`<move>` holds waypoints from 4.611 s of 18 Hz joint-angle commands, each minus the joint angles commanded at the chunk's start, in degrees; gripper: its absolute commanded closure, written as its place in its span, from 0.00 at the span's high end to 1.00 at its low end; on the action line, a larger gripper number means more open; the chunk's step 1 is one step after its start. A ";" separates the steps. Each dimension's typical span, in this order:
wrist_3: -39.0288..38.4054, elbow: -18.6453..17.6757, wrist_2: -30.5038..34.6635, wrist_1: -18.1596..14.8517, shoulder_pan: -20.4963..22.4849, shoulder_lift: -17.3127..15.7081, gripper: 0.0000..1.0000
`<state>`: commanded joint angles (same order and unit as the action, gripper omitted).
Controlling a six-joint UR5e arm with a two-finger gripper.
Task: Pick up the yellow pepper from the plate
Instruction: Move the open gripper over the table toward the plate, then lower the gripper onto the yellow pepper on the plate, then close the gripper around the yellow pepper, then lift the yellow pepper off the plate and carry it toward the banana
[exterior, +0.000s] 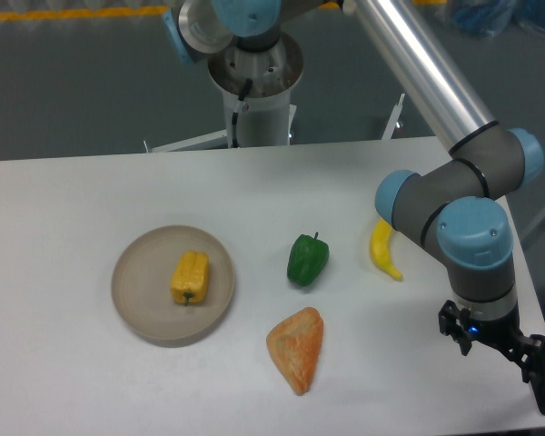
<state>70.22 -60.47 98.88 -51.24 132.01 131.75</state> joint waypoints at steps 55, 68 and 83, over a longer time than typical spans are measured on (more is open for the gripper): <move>-48.78 -44.21 -11.69 2.55 -26.98 -24.08 1.00; -48.43 -43.95 -10.90 2.55 -27.07 -23.12 0.40; -44.40 -42.36 -10.81 1.23 -23.92 -29.35 0.40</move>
<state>25.82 -102.83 88.07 -50.01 108.10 102.40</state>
